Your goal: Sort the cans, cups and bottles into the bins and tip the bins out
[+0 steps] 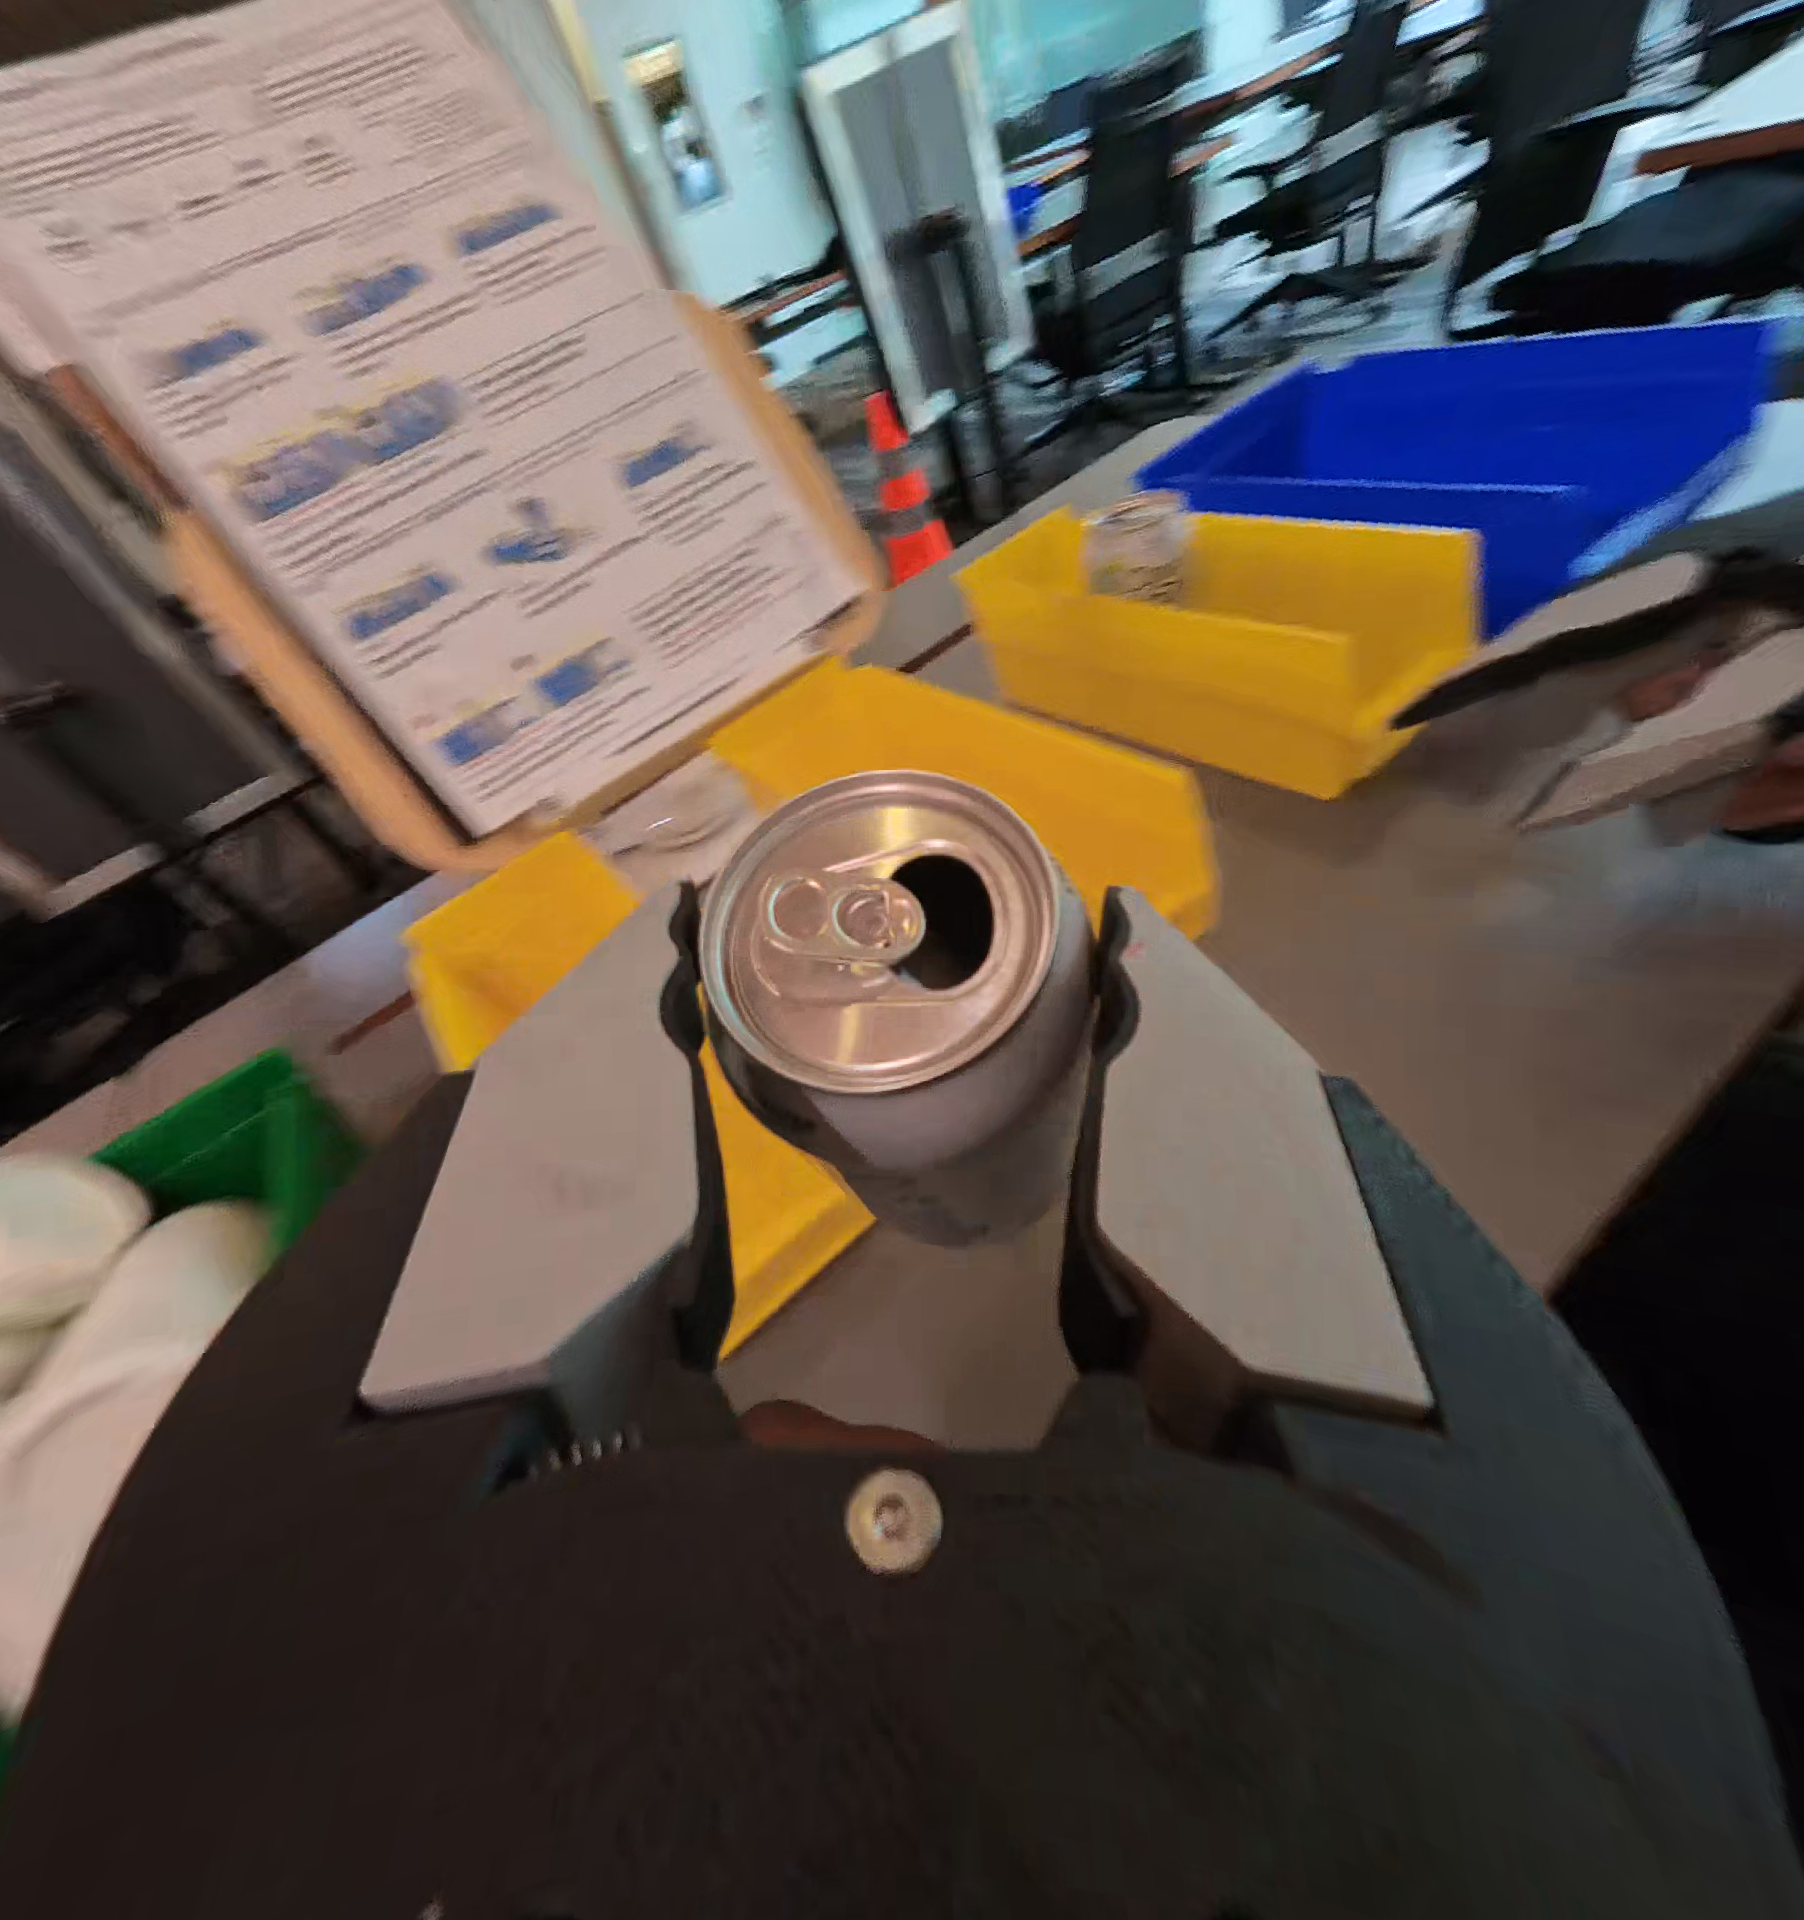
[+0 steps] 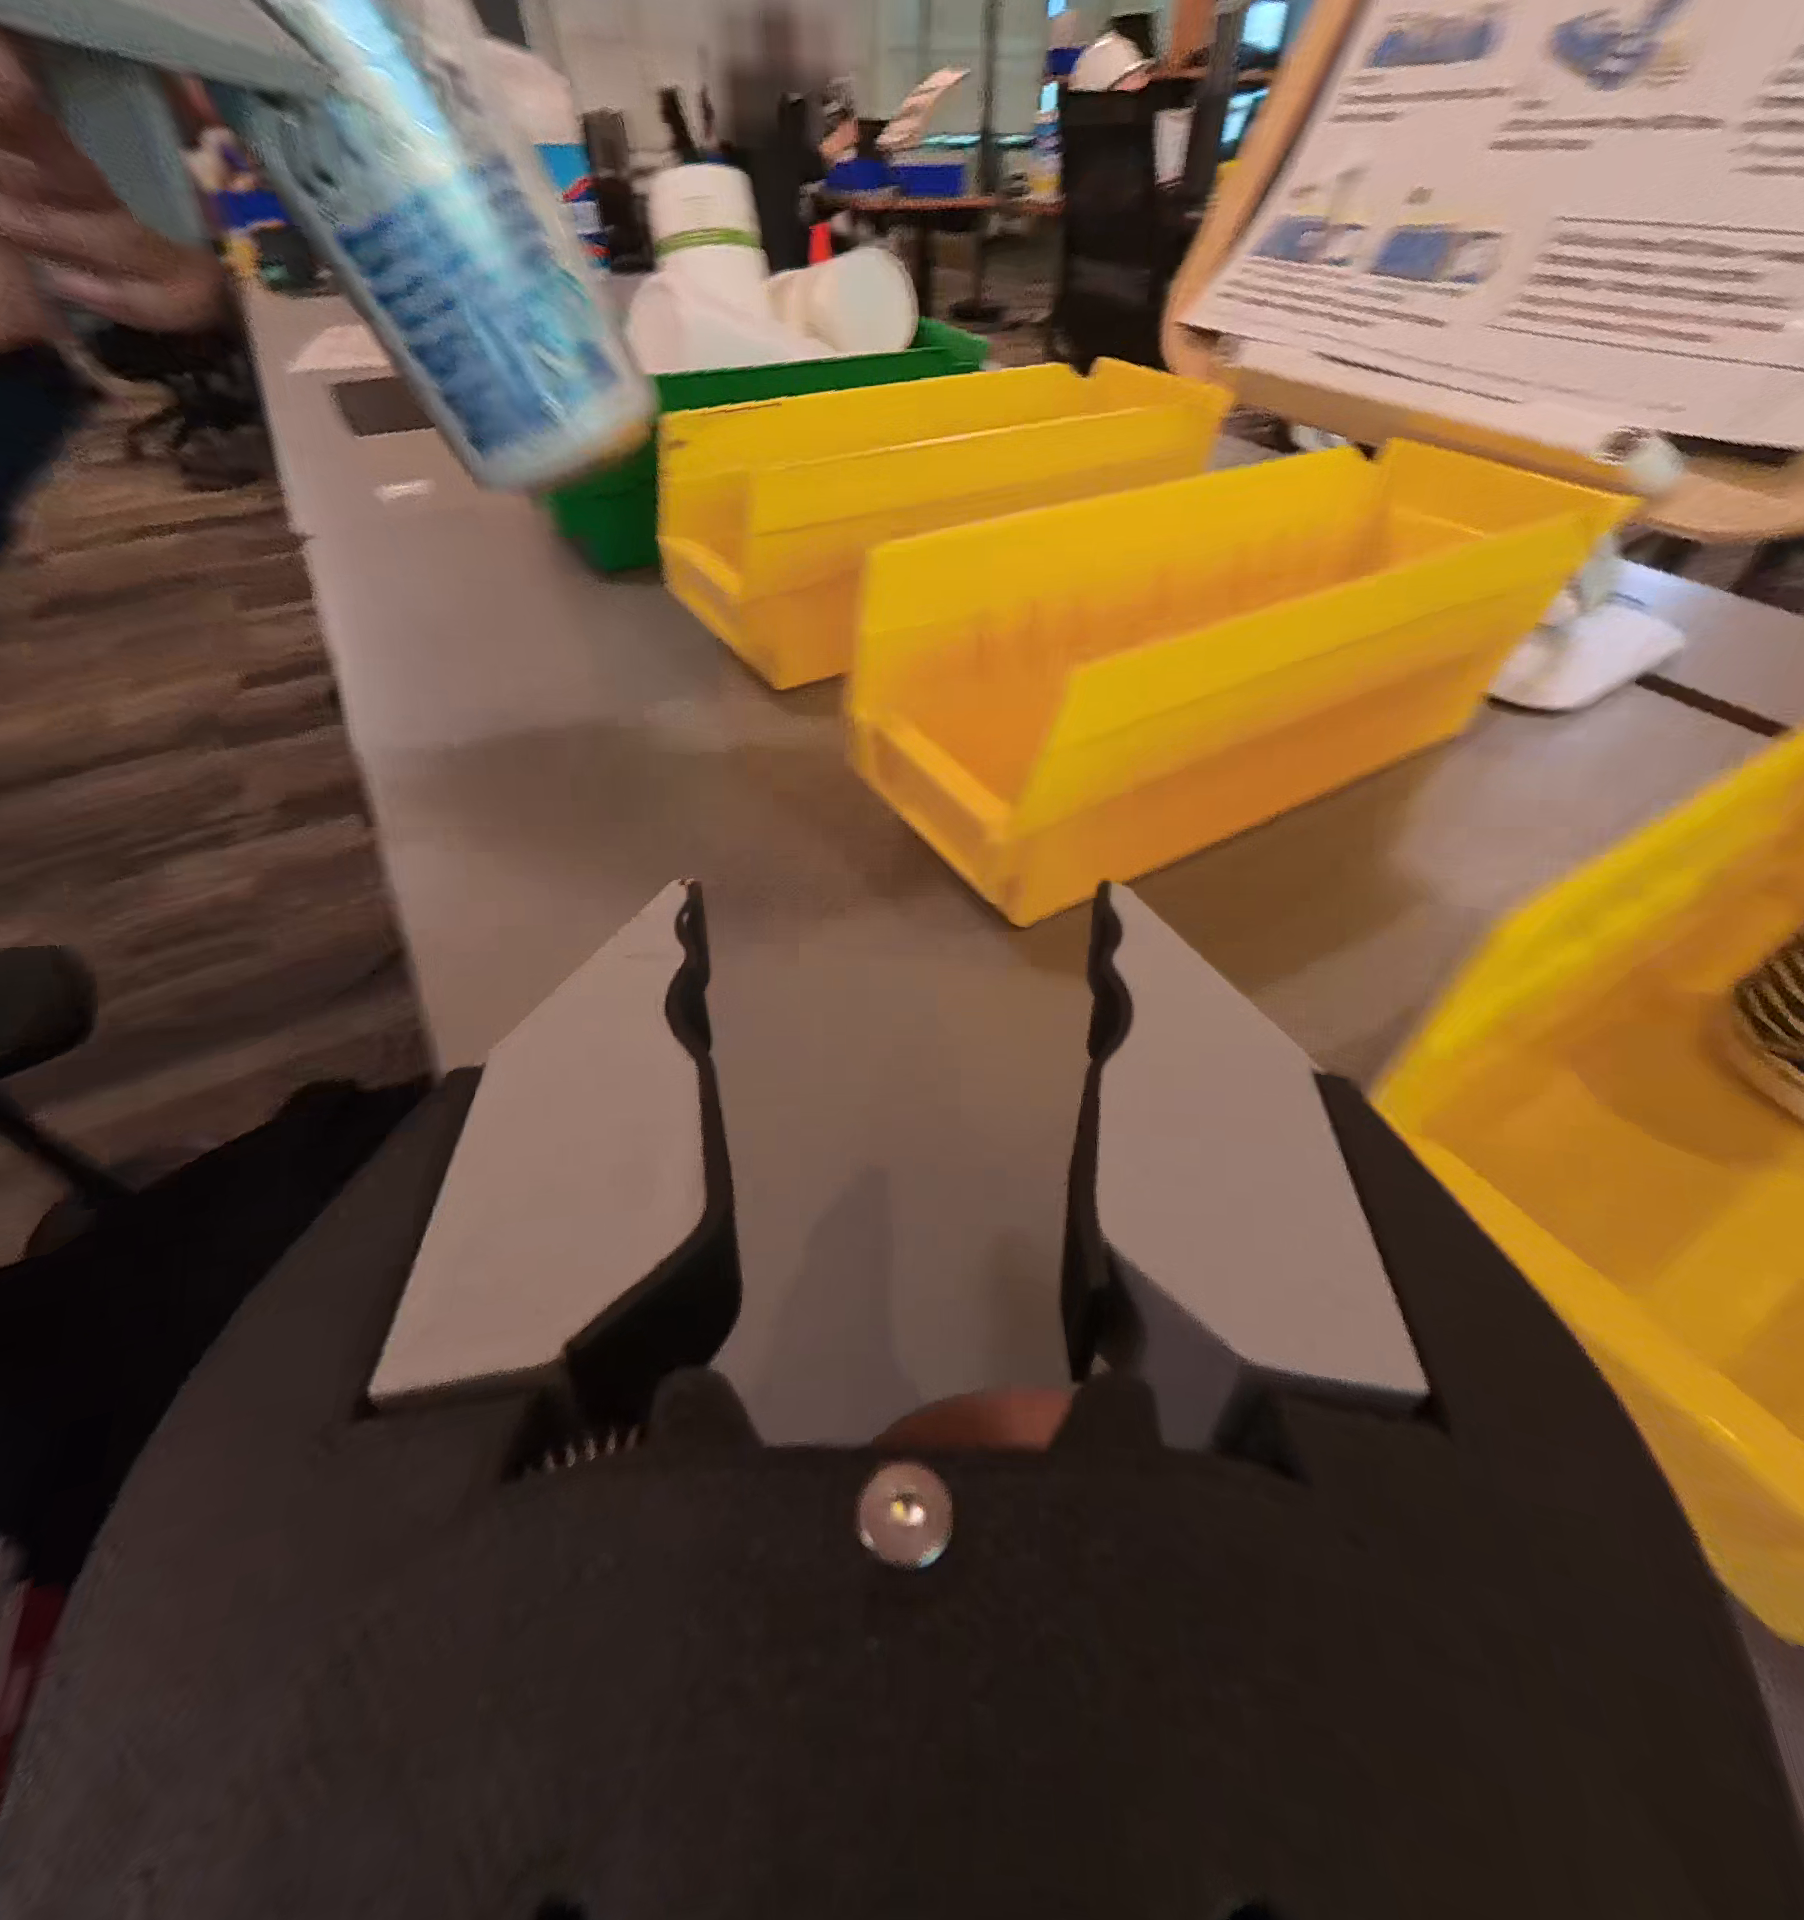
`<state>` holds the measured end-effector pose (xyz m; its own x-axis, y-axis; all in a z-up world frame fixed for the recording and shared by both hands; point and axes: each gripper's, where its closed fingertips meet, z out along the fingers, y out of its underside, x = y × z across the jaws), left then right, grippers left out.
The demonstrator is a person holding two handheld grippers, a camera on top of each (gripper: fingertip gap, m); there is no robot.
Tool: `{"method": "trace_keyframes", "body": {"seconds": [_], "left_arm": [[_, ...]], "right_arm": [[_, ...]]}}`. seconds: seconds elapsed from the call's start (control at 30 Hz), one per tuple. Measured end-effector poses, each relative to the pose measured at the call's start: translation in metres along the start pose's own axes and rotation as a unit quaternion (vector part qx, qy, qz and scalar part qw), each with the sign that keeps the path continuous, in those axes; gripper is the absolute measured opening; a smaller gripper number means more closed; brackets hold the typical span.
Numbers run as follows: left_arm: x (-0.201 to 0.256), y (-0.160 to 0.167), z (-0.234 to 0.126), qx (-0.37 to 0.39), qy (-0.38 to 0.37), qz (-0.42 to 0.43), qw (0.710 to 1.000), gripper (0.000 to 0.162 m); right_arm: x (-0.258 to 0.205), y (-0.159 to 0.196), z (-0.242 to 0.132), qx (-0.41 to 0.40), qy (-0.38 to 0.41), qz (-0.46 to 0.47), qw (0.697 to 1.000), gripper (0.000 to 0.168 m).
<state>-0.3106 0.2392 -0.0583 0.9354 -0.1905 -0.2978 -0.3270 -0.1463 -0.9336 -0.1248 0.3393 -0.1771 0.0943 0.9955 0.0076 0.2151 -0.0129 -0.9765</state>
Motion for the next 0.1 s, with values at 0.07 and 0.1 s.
{"method": "trace_keyframes", "body": {"seconds": [0.07, 0.1], "left_arm": [[0.056, -0.007, 0.023, 0.017, 0.073, -0.004, 0.997, 0.074], [0.081, -0.009, 0.034, 0.019, 0.103, -0.003, 0.995, 0.074]], "right_arm": [[-0.028, -0.014, -0.001, -0.004, -0.027, -0.025, 0.999, 0.082], [-0.041, -0.020, -0.002, 0.000, -0.033, -0.042, 0.999, 0.084]]}}
